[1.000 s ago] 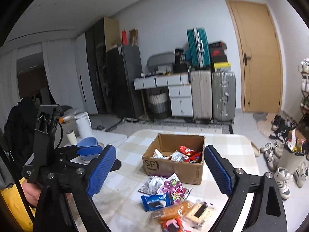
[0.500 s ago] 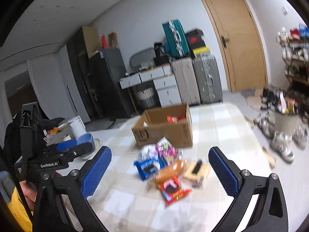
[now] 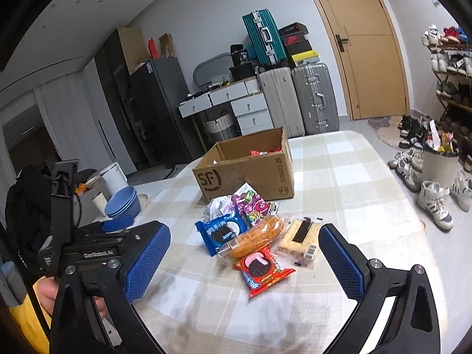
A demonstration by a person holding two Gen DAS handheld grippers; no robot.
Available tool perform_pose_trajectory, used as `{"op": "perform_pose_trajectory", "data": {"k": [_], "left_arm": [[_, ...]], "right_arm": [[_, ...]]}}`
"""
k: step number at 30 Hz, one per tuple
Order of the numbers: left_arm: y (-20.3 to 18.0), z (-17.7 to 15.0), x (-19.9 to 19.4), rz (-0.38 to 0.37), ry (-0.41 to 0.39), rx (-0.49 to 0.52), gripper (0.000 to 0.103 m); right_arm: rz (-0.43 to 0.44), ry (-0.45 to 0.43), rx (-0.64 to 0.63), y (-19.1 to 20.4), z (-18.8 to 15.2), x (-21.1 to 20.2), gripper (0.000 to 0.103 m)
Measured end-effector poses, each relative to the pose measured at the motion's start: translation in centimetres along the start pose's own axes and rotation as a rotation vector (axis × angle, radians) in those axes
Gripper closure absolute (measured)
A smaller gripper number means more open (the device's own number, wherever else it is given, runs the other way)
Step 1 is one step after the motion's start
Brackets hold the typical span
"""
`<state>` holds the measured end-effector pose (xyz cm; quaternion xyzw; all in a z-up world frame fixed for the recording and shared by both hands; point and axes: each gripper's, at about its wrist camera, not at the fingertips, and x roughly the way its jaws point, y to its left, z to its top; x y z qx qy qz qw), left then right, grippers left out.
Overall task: Organize snacks
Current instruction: 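Move both tools back toward the remaining snacks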
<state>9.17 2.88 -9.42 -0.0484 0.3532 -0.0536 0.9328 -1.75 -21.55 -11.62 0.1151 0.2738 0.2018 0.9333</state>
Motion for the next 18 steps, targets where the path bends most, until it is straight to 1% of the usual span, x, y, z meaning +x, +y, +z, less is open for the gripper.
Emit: {"op": "perform_pose_trajectory", "data": {"k": [5,7,8,11,13,16,18], "left_arm": [[-0.8,0.1,4.6,-0.028,0.06,0.033,0.001],[-1.3,0.2,6.7,-0.061,0.089,0.045,0.001],[-1.4,0.2,7.7,-0.063,0.1,0.048,0.001],[-1.8,0.6,10.4,-0.088,0.124,0.049,0.001],[-2.0,0.7,12.1,-0.122,0.143,0.044,0.001],[-2.2,0.8,14.2,-0.13,0.159,0.045,0.001],[-2.4,0.8,15.5,-0.14,0.17,0.04,0.008]], "right_arm": [[0.008,0.029,0.03,-1.2,-0.4,1.1,0.001],[0.01,0.035,0.037,-1.7,-0.5,1.4,0.001],[0.01,0.04,0.041,-1.9,-0.6,1.7,0.001],[0.016,0.052,0.058,-2.9,-0.8,2.3,0.001],[0.018,0.057,0.069,-3.3,-0.9,2.7,0.001],[0.023,0.07,0.086,-4.1,-1.0,3.4,0.001],[0.028,0.08,0.096,-4.5,-1.1,3.9,0.001]]}}
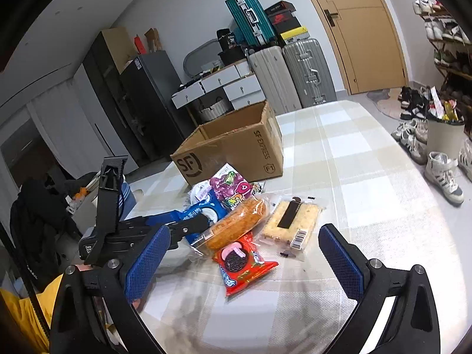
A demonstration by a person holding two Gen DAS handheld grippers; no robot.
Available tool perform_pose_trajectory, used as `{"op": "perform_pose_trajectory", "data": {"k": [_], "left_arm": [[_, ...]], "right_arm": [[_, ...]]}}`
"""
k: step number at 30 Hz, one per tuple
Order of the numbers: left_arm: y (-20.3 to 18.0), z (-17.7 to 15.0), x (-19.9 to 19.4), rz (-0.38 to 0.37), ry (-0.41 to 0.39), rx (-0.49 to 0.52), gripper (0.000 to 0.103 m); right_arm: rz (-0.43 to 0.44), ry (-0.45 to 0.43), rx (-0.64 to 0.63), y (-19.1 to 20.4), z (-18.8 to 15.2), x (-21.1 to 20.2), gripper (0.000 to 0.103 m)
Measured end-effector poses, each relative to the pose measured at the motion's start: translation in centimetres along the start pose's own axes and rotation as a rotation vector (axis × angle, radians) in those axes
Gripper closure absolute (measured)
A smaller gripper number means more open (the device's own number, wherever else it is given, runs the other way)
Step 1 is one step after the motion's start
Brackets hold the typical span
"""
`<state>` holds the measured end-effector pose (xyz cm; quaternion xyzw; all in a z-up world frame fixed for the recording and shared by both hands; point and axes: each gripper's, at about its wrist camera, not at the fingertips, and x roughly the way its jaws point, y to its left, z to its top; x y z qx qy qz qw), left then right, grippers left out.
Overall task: Organize snacks
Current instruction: 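Move both tools back toward the remaining snacks, then grasp the orange bread loaf bag with the right tool while the left tool grasps a blue Oreo pack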
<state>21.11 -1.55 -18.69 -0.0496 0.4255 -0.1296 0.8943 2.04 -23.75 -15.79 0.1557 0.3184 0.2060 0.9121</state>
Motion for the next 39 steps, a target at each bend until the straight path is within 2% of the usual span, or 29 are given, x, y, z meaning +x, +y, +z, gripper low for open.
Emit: {"op": "perform_pose_trajectory", "data": {"k": [1,4,5,6,7,8,20,25,32,35,39], "left_arm": [[0.1,0.1,0.7,-0.011,0.008,-0.004,0.019],[0.7,0.4,2.4,-0.071,0.032,-0.038,0.037],[0.9,0.4,2.8,-0.096,0.034,-0.05,0.047],[1.0,0.5,3.3,-0.126,0.042,-0.06,0.053],[1.0,0.6,3.6,-0.147,0.044,-0.063,0.065],[0.9,0.6,3.7,-0.155,0.041,-0.062,0.071],[0.3,1.5,5.0,-0.169,0.012,-0.063,0.075],[0.7,0.7,3.5,-0.17,-0.018,-0.081,0.075],[2.9,-1.2,0.1,-0.172,-0.05,-0.101,0.075],[4.3,-2.1,-1.5,-0.177,-0.059,-0.119,0.075],[5.6,-2.8,-2.8,-0.192,-0.073,-0.145,0.075]], "right_arm": [[0.001,0.006,0.006,-0.3,0.0,0.3,0.001],[0.007,0.016,0.017,-0.8,0.0,0.7,0.001],[0.008,0.019,0.02,-0.9,0.0,0.9,0.001],[0.008,0.022,0.022,-0.9,-0.1,1.0,0.001],[0.01,0.026,0.024,-0.9,-0.2,1.1,0.001],[0.011,0.031,0.026,-1.0,-0.2,1.3,0.001],[0.007,0.065,0.035,-0.7,-0.4,2.2,0.001],[0.036,0.096,0.045,-0.4,0.1,3.0,0.001],[0.099,0.202,0.065,0.4,1.2,7.1,0.001],[0.096,0.239,0.067,0.8,1.4,8.8,0.001],[0.03,0.279,0.063,1.0,1.5,10.5,0.001]]}}
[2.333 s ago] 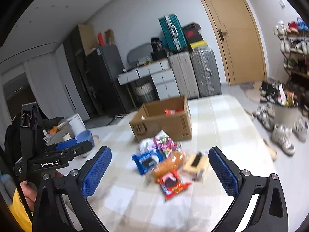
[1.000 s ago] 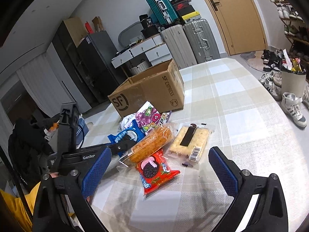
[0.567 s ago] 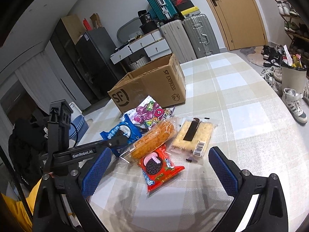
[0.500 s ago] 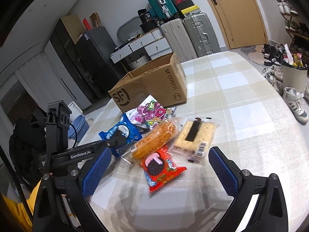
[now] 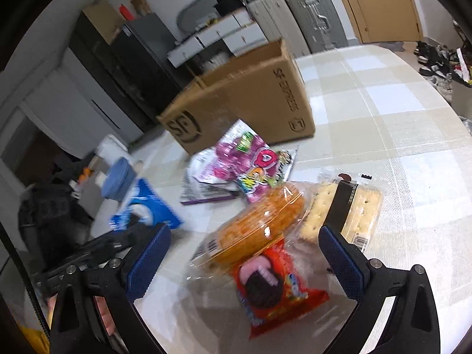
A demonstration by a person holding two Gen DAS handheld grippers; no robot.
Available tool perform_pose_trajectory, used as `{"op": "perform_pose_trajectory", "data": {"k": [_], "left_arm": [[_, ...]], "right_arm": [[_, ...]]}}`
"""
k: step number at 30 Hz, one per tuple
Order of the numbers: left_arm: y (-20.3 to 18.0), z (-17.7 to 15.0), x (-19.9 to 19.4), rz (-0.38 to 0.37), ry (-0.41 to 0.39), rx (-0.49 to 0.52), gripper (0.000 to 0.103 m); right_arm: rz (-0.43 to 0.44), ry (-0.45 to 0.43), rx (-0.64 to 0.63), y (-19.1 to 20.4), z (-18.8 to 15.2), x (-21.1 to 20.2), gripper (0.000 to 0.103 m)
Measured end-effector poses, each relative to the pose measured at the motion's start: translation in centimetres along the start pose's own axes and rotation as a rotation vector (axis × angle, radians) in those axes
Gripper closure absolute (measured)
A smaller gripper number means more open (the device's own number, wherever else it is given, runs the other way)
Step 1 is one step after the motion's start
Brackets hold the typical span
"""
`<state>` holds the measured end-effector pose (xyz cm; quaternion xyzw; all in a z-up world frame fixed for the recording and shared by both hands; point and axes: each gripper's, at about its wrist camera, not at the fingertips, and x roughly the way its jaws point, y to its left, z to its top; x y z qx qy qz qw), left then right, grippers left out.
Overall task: Organize snacks
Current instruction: 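Grasp the orange bread loaf bag with the right tool while the left tool grasps a blue Oreo pack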
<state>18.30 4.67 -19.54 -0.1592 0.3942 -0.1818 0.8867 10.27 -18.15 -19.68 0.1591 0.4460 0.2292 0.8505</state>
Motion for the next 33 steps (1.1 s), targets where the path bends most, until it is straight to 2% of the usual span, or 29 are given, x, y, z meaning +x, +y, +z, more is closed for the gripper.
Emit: {"op": "perform_pose_trajectory", "data": {"k": [6,7,8,11,14,19,26,33], "left_arm": [[1.5,-0.9,-2.5,0.003,-0.014,-0.013,0.075],[1.6,-1.0,-2.8,0.003,-0.017,-0.012,0.074],[1.7,-1.1,-3.1,0.0,-0.02,-0.011,0.074],[1.6,-1.3,-3.5,-0.005,-0.023,-0.013,0.074],[1.5,-1.4,-3.3,-0.013,-0.017,-0.016,0.074],[1.8,-1.7,-3.8,-0.025,-0.017,-0.022,0.074],[1.9,-1.9,-4.7,-0.025,-0.02,-0.027,0.074],[1.0,-1.9,-5.7,-0.022,-0.028,-0.006,0.074]], "right_arm": [[-0.015,0.04,-0.019,0.8,0.7,1.9,0.005],[-0.031,0.037,-0.02,1.0,0.8,2.1,0.011],[-0.042,0.037,-0.018,1.1,0.9,2.3,0.022],[-0.042,0.094,-0.002,1.1,1.0,3.8,0.037],[-0.069,0.098,-0.019,1.3,0.9,4.3,0.048],[-0.024,0.092,0.028,0.4,0.7,4.0,0.057],[0.015,0.028,0.036,0.7,0.2,1.7,0.069],[0.048,-0.002,0.042,0.9,-0.2,0.3,0.074]]}}
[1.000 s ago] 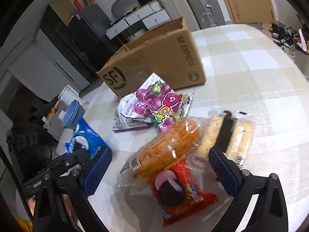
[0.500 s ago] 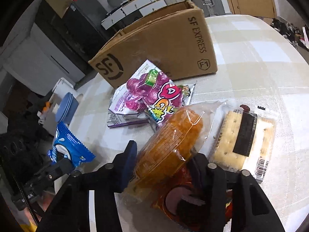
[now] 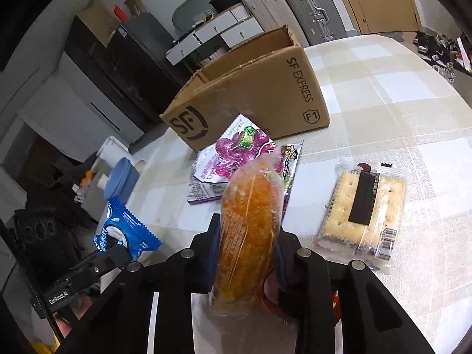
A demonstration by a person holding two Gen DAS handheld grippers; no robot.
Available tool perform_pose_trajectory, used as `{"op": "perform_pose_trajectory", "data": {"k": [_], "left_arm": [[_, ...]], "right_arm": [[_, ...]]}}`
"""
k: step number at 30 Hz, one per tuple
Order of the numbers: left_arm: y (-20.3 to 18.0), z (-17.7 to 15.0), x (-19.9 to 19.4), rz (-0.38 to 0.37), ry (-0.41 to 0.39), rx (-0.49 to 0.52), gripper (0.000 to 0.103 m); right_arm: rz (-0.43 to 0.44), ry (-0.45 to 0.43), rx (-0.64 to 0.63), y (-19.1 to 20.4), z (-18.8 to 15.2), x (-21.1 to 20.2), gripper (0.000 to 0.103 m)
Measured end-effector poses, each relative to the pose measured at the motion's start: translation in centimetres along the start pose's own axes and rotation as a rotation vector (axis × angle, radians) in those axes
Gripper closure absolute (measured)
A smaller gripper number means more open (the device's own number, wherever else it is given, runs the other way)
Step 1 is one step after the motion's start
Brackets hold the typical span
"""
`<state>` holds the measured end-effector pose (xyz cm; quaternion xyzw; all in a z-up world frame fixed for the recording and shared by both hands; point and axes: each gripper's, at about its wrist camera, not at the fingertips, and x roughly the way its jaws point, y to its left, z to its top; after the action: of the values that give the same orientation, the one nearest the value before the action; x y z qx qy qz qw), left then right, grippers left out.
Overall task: Organize snacks
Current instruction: 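Grasp the orange bread loaf bag with the right tool while the left tool grasps a blue Oreo pack, then lift and carry the bread bag and blue Oreo pack over the box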
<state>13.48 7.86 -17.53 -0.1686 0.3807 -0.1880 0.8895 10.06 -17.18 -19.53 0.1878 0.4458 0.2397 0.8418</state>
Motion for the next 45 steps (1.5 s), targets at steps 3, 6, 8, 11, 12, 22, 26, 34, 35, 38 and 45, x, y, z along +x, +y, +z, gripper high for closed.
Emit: {"op": "perform_pose_trajectory", "data": {"k": [3,6,8,11,12,22,26,34,35,38,45], "left_arm": [[-0.4,-0.2,-0.8,0.003,-0.009,0.011,0.074],[-0.9,-0.2,-1.8,0.005,-0.027,0.026,0.074],[-1.4,-0.3,-2.4,0.01,-0.032,0.035,0.074],[-2.2,-0.3,-3.4,0.012,-0.042,0.045,0.074],[-2.4,-0.3,-3.7,0.015,-0.045,0.047,0.074],[-5.0,-0.8,-7.1,0.03,-0.076,0.067,0.074],[-6.1,-1.1,-8.7,0.029,-0.088,0.081,0.074],[-7.1,-1.4,-10.3,0.044,-0.081,0.074,0.074],[-7.1,-1.4,-10.5,0.042,-0.076,0.068,0.074],[-7.0,-1.3,-10.9,0.053,-0.065,0.058,0.074],[-5.6,0.9,-10.4,0.085,-0.068,0.012,0.074]], "right_arm": [[0.022,-0.02,0.003,0.1,-0.1,-1.1,0.074],[0.048,-0.044,0.002,0.2,-0.2,-2.4,0.074],[0.063,-0.063,-0.004,0.5,-0.2,-3.5,0.074],[0.087,-0.087,-0.01,1.0,-0.3,-5.1,0.074],[0.094,-0.093,-0.013,1.3,-0.4,-5.4,0.074],[0.157,-0.2,-0.092,5.3,-2.0,-12.1,0.074],[0.172,-0.231,-0.117,6.2,-3.1,-14.1,0.074],[0.167,-0.234,-0.101,5.8,-3.2,-14.7,0.074],[0.171,-0.235,-0.099,5.8,-3.2,-14.7,0.074],[0.174,-0.237,-0.105,5.8,-2.9,-14.6,0.074],[0.185,-0.238,-0.114,5.5,-0.8,-14.0,0.074]]}}
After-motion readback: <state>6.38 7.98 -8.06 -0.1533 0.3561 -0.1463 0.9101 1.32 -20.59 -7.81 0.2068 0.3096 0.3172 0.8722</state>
